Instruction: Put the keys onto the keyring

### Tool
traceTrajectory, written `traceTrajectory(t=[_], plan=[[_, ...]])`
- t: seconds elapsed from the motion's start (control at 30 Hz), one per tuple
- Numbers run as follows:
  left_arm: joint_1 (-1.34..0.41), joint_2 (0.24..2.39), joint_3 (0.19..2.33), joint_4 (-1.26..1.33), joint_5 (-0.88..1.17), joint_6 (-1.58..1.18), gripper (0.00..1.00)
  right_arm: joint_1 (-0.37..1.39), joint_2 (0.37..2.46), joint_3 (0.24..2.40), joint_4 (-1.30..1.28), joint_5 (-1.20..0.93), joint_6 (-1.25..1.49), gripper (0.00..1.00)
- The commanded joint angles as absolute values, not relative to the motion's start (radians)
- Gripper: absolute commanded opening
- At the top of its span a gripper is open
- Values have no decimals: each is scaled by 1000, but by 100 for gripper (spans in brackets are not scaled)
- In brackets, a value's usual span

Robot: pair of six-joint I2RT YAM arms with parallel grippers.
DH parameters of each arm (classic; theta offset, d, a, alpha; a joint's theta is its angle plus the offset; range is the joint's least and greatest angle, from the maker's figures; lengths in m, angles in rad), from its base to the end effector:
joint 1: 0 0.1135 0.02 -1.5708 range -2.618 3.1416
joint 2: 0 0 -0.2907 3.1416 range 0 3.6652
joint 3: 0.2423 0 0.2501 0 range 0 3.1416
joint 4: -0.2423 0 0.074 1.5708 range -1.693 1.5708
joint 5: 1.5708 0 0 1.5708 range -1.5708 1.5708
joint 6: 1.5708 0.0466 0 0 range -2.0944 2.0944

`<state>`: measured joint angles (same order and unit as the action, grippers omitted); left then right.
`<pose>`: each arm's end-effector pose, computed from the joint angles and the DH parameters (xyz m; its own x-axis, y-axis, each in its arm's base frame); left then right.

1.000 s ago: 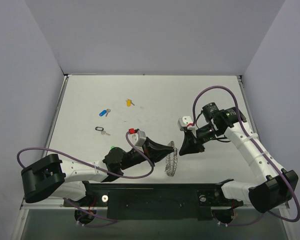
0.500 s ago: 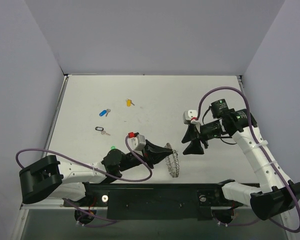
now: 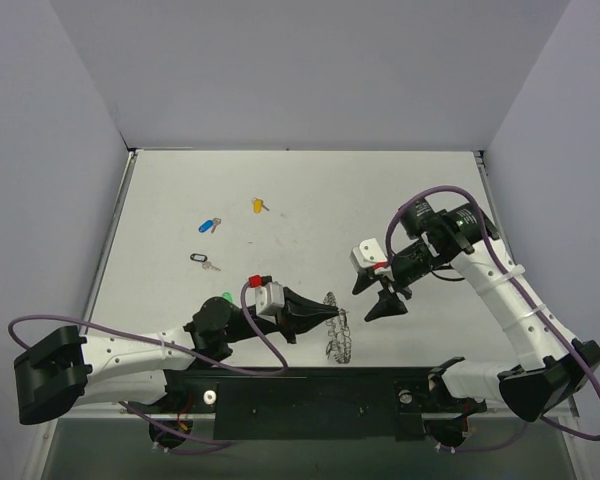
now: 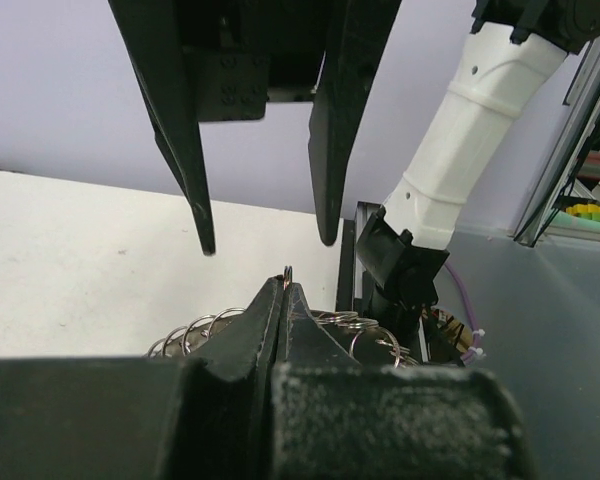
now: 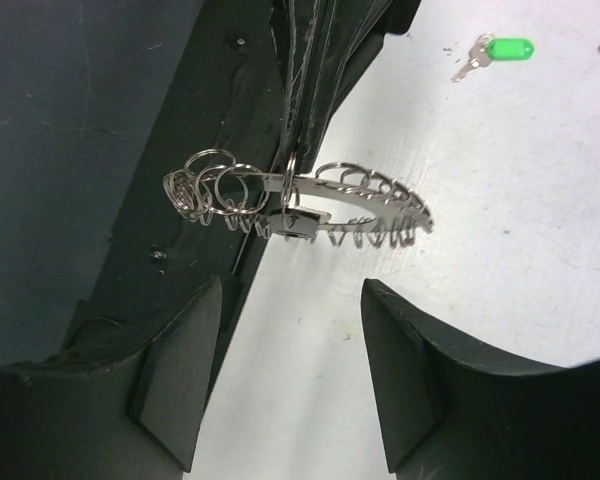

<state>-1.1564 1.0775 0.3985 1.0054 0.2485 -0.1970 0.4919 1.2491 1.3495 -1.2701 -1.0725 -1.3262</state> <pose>0.0788 -0.2077 0.3020 -0.0654 -0.3225 -0.9443 0.9873 0.1161 -0.1081 0.1580 0.1311 0.3847 0.3158 -0.3569 -0.8792 -0.9152 -0.3591 -0.1830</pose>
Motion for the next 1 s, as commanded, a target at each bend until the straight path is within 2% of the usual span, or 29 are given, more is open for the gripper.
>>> traceTrajectory(t=[0.0,0.4,0.63,0.97], plan=[[-1150,1063,425,1034,272,-181,0,500,1256,1413,-1420,-1118,-1396,52],[-1150,1137,425,1160,244,-222,0,526,1279,1374,-1312,-1141,-1269,38],[-1150,1138,419,1177,210,-230,0,549,1264,1318,-1210,-1124,-1183,36],[-1150,1147,417,1193,201,-252,0,551,1278,1336,-1200,-1117,-1167,32]])
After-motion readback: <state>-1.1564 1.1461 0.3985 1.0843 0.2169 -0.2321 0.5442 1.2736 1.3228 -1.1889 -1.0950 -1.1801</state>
